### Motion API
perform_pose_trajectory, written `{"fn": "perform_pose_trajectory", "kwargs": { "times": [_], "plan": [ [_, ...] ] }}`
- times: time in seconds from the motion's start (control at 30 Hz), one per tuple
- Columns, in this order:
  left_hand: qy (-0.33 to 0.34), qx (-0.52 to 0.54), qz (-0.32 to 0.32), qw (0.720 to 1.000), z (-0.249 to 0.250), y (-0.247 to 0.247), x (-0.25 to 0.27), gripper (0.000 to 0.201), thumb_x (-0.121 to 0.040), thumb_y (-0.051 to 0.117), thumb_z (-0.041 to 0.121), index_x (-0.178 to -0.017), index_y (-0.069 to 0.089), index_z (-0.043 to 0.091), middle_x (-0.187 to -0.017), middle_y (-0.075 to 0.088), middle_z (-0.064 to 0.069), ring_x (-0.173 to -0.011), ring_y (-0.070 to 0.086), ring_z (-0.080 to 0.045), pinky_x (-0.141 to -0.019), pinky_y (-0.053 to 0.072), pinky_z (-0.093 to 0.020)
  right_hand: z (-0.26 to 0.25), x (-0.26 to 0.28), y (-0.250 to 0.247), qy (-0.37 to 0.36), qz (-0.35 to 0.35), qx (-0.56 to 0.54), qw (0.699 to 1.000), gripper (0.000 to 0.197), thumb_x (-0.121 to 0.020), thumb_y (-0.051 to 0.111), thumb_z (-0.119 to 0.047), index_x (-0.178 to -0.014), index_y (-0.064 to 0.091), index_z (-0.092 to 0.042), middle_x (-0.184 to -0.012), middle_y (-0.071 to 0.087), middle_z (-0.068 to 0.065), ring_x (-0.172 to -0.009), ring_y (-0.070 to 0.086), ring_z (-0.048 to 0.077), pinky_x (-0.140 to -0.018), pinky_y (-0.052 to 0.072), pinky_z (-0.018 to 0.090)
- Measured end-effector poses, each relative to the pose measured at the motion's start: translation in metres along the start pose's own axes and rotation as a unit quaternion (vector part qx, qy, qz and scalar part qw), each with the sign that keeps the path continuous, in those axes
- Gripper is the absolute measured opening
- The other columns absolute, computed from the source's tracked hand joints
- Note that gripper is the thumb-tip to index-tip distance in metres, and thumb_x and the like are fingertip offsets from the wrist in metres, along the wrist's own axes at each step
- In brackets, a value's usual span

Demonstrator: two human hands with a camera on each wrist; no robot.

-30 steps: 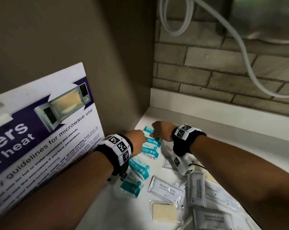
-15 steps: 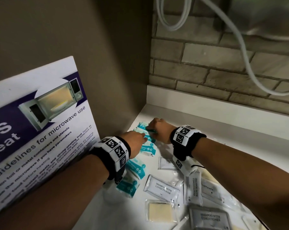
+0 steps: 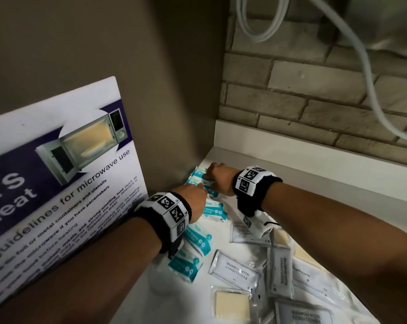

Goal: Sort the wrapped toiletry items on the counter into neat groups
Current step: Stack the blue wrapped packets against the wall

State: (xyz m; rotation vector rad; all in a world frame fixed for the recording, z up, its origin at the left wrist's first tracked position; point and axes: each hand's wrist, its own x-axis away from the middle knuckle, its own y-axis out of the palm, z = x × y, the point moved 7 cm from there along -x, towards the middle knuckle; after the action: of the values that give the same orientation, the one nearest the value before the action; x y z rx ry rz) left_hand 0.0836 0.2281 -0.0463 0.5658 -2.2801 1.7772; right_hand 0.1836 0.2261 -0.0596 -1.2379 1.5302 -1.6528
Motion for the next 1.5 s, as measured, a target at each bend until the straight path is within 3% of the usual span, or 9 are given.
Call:
{"fn": "perform_pose_trajectory", "kwargs": {
  "times": [0.1, 0.27, 0.53, 0.67, 0.83, 1.0, 1.07, 1.37, 1.5],
  "plan": [
    [-0.003, -0.008, 0.006, 1.000, 0.000, -0.002, -0.001, 0.046, -0.096, 0.036, 0.008, -0.142, 0.039, 0.005, -0.149, 0.039, -0.013, -0.125, 0.050, -0.027, -0.097, 0.043, -0.033, -0.001, 0.002, 0.000, -0.008, 0.000, 0.011, 1.000, 0.035, -0.097, 0.048, -0.026, -0.124, 0.059, -0.007, -0.127, 0.052, 0.018, -0.114, 0.053, 0.033, -0.095, 0.042, 0.033],
    [-0.012, -0.021, -0.001, 1.000, -0.001, -0.001, 0.001, 0.052, -0.098, 0.034, 0.010, -0.149, 0.027, 0.004, -0.159, 0.021, -0.015, -0.134, 0.043, -0.027, -0.105, 0.038, -0.033, -0.003, 0.006, 0.001, -0.011, -0.019, 0.029, 0.999, 0.046, -0.095, 0.050, -0.025, -0.139, 0.048, -0.011, -0.137, 0.049, 0.016, -0.123, 0.050, 0.032, -0.104, 0.042, 0.037],
    [-0.041, 0.046, -0.010, 0.998, -0.008, 0.001, 0.013, 0.054, -0.095, 0.038, 0.008, -0.148, 0.026, 0.002, -0.155, 0.028, -0.018, -0.135, 0.042, -0.030, -0.111, 0.036, -0.037, -0.016, 0.028, -0.004, -0.015, -0.033, 0.006, 0.999, 0.047, -0.098, 0.048, -0.023, -0.141, 0.043, -0.006, -0.148, 0.040, 0.017, -0.133, 0.043, 0.033, -0.110, 0.034, 0.041],
    [-0.055, 0.120, 0.029, 0.991, -0.010, -0.005, 0.031, 0.040, -0.093, 0.041, 0.004, -0.132, 0.049, 0.004, -0.135, 0.053, -0.016, -0.120, 0.055, -0.029, -0.099, 0.044, -0.033, -0.027, 0.048, -0.014, -0.033, 0.009, -0.037, 0.999, 0.041, -0.092, 0.053, -0.017, -0.133, 0.055, -0.012, -0.134, 0.058, 0.012, -0.120, 0.055, 0.031, -0.103, 0.043, 0.039],
    [-0.024, 0.174, 0.061, 0.983, 0.000, -0.001, 0.062, 0.038, -0.094, 0.045, 0.014, -0.128, 0.061, 0.015, -0.132, 0.056, -0.013, -0.120, 0.055, -0.028, -0.103, 0.044, -0.033, -0.045, 0.070, 0.004, -0.065, -0.045, 0.017, 0.997, 0.030, -0.095, 0.049, -0.017, -0.118, 0.065, -0.011, -0.118, 0.066, 0.011, -0.108, 0.061, 0.031, -0.092, 0.046, 0.032],
    [0.025, 0.123, -0.018, 0.992, 0.025, 0.021, 0.082, 0.044, -0.099, 0.040, 0.030, -0.140, 0.049, 0.016, -0.148, 0.045, -0.010, -0.134, 0.042, -0.028, -0.109, 0.034, -0.033, -0.051, 0.075, 0.020, -0.064, -0.054, 0.013, 0.996, 0.043, -0.090, 0.045, -0.005, -0.130, 0.060, -0.011, -0.127, 0.062, 0.012, -0.115, 0.058, 0.032, -0.100, 0.047, 0.040],
    [0.024, 0.114, -0.025, 0.993, 0.028, 0.026, 0.082, 0.046, -0.101, 0.036, 0.031, -0.142, 0.044, 0.012, -0.148, 0.042, -0.013, -0.132, 0.043, -0.031, -0.105, 0.034, -0.033, -0.055, 0.073, 0.021, -0.071, -0.051, 0.003, 0.996, 0.041, -0.088, 0.045, -0.004, -0.125, 0.063, -0.008, -0.122, 0.064, 0.014, -0.112, 0.060, 0.033, -0.099, 0.048, 0.042],
    [-0.047, 0.164, -0.045, 0.984, 0.012, 0.044, 0.063, 0.065, -0.100, 0.035, 0.041, -0.152, 0.019, 0.005, -0.159, 0.014, -0.019, -0.144, 0.026, -0.030, -0.116, 0.027, -0.040, -0.068, 0.058, 0.013, -0.086, -0.030, -0.012, 0.996, 0.026, -0.092, 0.048, -0.011, -0.109, 0.066, -0.006, -0.109, 0.067, 0.014, -0.101, 0.062, 0.034, -0.091, 0.050, 0.041],
    [-0.060, 0.182, -0.035, 0.981, 0.007, 0.036, 0.055, 0.063, -0.100, 0.036, 0.043, -0.150, 0.026, 0.006, -0.158, 0.021, -0.019, -0.140, 0.034, -0.030, -0.114, 0.030, -0.037, -0.067, 0.055, 0.007, -0.063, -0.048, 0.003, 0.997, 0.030, -0.092, 0.046, -0.012, -0.114, 0.066, -0.008, -0.113, 0.068, 0.012, -0.101, 0.063, 0.032, -0.093, 0.051, 0.041]
  ]
}}
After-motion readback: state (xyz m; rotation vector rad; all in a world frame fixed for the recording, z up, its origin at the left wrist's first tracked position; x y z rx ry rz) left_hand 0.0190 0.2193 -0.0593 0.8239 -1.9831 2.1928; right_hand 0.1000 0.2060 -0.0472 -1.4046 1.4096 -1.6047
